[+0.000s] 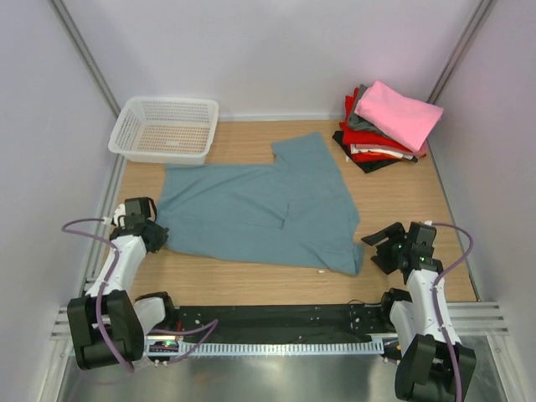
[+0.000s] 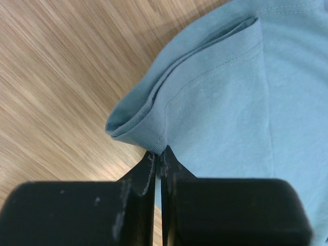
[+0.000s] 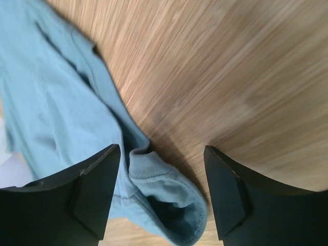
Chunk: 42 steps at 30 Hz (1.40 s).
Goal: Fold and stack the t-shirts
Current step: Fold the tshirt
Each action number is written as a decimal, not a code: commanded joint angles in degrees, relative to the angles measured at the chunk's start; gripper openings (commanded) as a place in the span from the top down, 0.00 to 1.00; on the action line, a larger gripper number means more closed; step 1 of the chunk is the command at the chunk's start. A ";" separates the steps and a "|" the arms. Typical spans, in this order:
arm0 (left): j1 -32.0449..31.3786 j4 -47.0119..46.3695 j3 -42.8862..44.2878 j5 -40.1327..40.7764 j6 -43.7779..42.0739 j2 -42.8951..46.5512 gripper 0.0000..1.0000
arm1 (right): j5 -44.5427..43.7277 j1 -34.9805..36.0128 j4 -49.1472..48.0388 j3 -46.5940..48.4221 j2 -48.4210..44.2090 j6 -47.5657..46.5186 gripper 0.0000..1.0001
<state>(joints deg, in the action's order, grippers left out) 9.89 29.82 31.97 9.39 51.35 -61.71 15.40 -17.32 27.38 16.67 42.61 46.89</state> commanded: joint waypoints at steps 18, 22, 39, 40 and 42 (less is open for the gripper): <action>1.35 2.60 3.36 4.14 -1.69 -1.31 1.00 | 6.60 -0.08 -0.78 -6.21 -7.36 0.03 0.99; 6.01 6.12 5.38 1.88 -4.06 -2.97 1.00 | 2.71 -3.23 2.16 -3.57 -4.74 4.87 0.99; 4.97 6.04 4.43 -0.51 -3.90 -1.40 1.00 | 8.16 -14.85 4.24 4.40 3.63 -6.63 0.44; 4.44 6.04 4.25 -0.42 -3.80 -0.87 1.00 | 7.20 -14.76 5.66 5.73 2.32 -7.08 0.37; 2.68 5.95 3.63 -0.60 -3.46 0.27 1.00 | 5.09 -14.58 9.88 8.28 -0.67 -8.57 0.34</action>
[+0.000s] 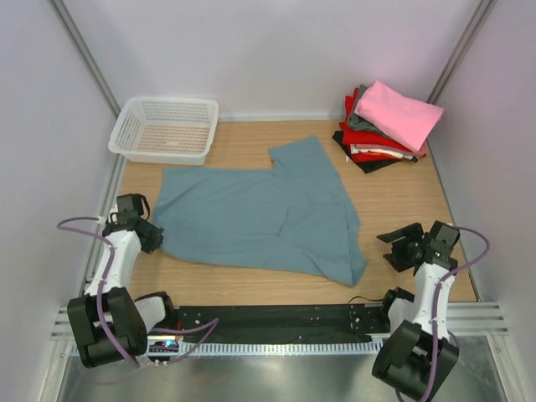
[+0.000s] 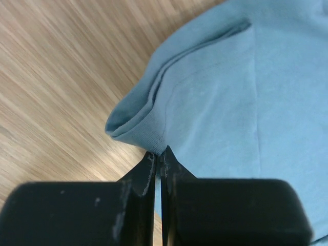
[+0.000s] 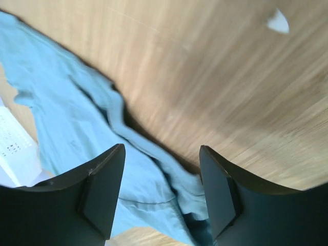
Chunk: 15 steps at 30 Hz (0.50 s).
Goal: Fold and stack the t-shirts
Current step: Fold the tshirt
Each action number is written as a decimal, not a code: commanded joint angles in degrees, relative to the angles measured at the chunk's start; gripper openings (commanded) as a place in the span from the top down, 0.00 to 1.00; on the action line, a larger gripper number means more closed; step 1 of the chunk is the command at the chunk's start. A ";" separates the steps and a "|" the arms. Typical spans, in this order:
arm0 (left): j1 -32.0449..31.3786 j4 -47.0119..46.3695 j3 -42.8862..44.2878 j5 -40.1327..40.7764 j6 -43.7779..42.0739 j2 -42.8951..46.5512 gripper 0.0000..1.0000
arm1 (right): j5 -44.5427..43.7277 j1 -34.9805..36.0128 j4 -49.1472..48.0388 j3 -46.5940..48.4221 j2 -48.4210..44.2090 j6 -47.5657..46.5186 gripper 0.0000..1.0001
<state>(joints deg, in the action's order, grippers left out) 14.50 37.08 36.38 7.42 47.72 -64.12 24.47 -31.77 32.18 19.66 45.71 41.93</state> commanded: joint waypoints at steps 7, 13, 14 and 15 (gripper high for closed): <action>-2.64 -3.15 -1.67 0.75 0.26 2.16 1.00 | 4.35 7.84 4.03 4.16 -8.26 -2.12 0.38; -2.64 -5.00 -3.42 0.14 0.70 2.68 1.00 | 3.92 17.87 5.44 3.64 -9.68 -2.21 0.40; -2.72 -5.35 -3.94 0.05 0.79 2.77 1.00 | 3.92 19.62 4.65 3.11 -9.33 -2.03 0.40; -2.55 -5.70 -4.12 -0.04 0.79 2.77 1.00 | 3.83 20.68 4.03 1.80 -8.98 -1.77 0.42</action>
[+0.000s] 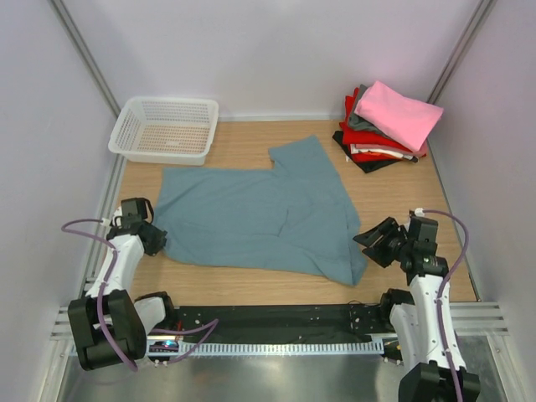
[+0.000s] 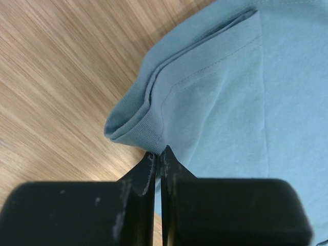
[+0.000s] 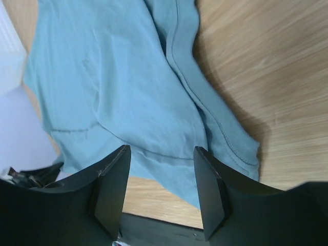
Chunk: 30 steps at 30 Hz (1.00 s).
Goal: Fold and stack the t-shirts
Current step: Fold the tshirt
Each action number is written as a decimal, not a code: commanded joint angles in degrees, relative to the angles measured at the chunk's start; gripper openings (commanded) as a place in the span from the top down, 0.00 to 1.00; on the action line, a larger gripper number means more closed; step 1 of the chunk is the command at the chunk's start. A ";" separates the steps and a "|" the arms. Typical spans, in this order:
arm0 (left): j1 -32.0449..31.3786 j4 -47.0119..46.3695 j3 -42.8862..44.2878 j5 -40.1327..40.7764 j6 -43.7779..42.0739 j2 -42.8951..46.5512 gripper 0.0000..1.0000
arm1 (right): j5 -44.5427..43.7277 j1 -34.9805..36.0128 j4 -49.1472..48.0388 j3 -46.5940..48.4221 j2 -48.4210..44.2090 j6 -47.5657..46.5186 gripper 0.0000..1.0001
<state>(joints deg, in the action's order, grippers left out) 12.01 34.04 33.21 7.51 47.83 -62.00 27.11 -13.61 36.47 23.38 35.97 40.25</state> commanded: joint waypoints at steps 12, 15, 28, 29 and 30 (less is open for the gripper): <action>-0.23 -1.96 -0.52 0.84 0.51 1.35 1.00 | -0.13 10.88 -8.43 -9.31 5.25 2.99 0.54; -0.15 -1.79 -0.52 1.11 0.42 1.35 1.00 | -0.39 11.58 -9.13 -9.14 5.96 2.99 0.60; 0.47 -0.20 0.80 4.80 0.24 1.27 1.00 | -7.34 11.59 -8.59 -0.44 12.09 -1.22 0.99; 0.73 -0.12 0.80 4.88 0.24 0.74 1.00 | -7.51 11.67 -9.56 0.35 15.42 -1.40 0.99; 1.08 -0.12 0.89 4.88 0.16 0.56 1.00 | -7.60 11.59 -10.53 1.49 16.93 -1.66 0.99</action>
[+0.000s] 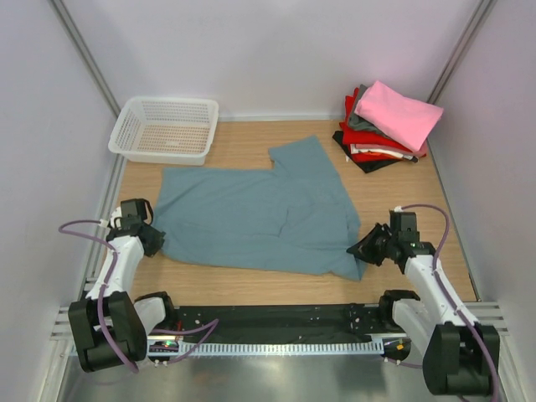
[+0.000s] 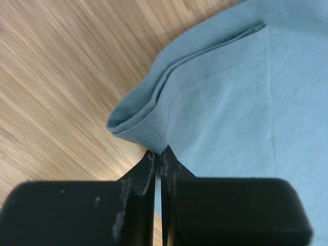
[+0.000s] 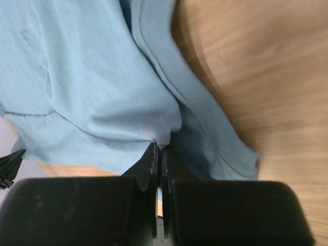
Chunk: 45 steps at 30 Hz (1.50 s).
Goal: Fold and stack the t-shirts
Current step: Fold the tshirt
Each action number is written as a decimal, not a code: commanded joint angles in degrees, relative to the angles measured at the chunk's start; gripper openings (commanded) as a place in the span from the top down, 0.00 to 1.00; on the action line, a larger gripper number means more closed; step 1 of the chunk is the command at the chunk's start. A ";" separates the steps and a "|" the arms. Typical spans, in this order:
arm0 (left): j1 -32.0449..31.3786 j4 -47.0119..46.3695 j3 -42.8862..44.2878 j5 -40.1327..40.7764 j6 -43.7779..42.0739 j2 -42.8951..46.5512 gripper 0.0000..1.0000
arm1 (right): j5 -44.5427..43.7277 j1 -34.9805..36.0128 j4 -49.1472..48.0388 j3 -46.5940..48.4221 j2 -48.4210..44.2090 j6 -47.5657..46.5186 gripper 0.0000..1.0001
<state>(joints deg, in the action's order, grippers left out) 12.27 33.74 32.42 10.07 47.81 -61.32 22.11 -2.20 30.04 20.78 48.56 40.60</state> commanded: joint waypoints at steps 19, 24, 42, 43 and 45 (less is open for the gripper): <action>1.00 0.01 1.50 0.66 -0.09 2.34 1.00 | -11.98 0.26 2.99 12.53 3.94 -2.99 0.33; -0.06 2.64 3.77 -2.50 0.53 3.48 1.00 | -14.37 1.49 6.86 20.61 1.36 -2.89 0.30; -2.08 12.42 18.99 -3.21 -15.12 17.11 0.18 | -23.76 15.03 3.71 67.44 49.85 -15.80 0.29; -1.99 12.32 18.99 -3.47 -14.94 17.46 0.18 | -23.69 14.94 3.01 69.73 55.54 -17.64 0.30; -1.99 11.19 18.64 -5.22 -14.85 17.38 0.18 | -23.78 15.03 2.83 77.19 61.19 -20.02 0.30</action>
<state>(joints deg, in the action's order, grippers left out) 10.46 46.33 51.57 7.40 35.14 -44.49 1.39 12.84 34.44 90.85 104.25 26.28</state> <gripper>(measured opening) 0.817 0.703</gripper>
